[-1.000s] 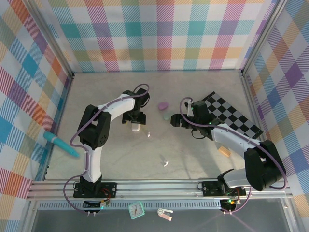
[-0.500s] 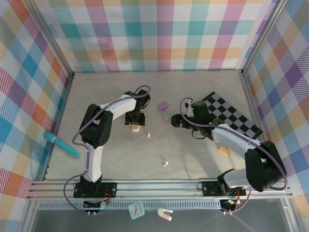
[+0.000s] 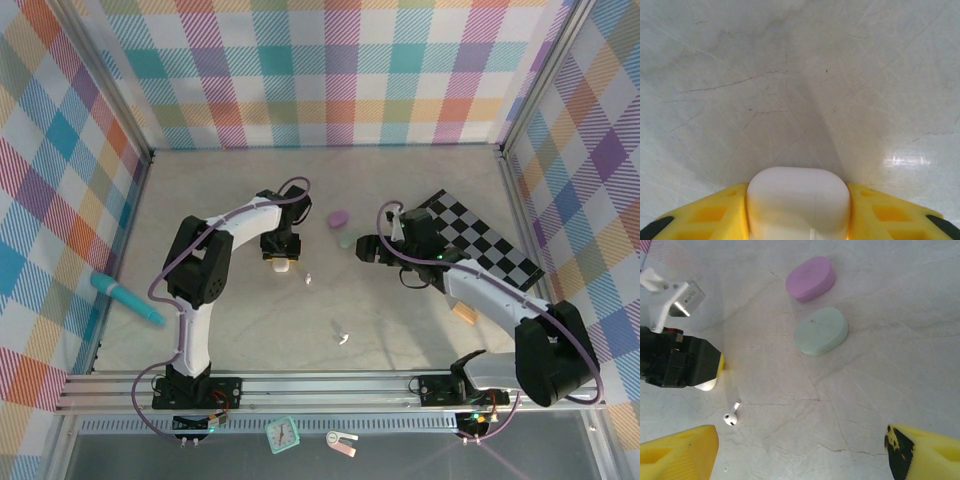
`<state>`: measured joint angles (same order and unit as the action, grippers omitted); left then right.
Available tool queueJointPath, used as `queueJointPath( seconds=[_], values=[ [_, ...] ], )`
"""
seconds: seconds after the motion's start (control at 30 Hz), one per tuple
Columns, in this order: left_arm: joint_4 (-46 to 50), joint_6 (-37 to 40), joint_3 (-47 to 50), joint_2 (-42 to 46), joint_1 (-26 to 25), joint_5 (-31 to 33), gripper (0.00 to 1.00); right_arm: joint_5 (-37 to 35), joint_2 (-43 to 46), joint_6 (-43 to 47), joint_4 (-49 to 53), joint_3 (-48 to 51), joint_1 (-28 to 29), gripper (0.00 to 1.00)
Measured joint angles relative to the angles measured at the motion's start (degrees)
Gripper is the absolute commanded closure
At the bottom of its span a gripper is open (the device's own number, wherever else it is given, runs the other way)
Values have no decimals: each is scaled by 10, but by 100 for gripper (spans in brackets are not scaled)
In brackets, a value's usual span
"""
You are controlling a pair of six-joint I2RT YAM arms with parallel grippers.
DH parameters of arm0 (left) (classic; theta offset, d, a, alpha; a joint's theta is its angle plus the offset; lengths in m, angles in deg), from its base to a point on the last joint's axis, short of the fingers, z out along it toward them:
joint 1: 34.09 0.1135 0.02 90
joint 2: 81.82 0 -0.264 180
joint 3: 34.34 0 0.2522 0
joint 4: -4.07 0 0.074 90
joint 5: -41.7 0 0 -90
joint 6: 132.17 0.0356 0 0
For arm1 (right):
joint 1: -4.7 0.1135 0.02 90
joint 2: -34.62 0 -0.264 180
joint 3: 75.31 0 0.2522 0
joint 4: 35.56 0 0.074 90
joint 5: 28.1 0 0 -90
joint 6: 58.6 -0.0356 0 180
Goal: Insert wireless bluetooth earbuds into charging case
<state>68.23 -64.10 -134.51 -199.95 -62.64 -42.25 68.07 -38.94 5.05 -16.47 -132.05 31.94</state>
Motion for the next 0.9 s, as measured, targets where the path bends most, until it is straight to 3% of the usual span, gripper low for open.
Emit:
queueJointPath(
  seconds=[0.3,0.53,0.77,0.9],
  values=[
    [-63,-63,63,122,0,-24,63,16,45,0,-14,9,16,11],
    [-205,-193,161,260,2,-102,62,57,59,16,-116,55,57,10],
    [-322,-330,244,289,-8,-144,61,66,33,24,-214,59,97,11],
    [-369,-385,263,298,-20,-158,61,70,-12,29,-235,45,110,17]
  ],
)
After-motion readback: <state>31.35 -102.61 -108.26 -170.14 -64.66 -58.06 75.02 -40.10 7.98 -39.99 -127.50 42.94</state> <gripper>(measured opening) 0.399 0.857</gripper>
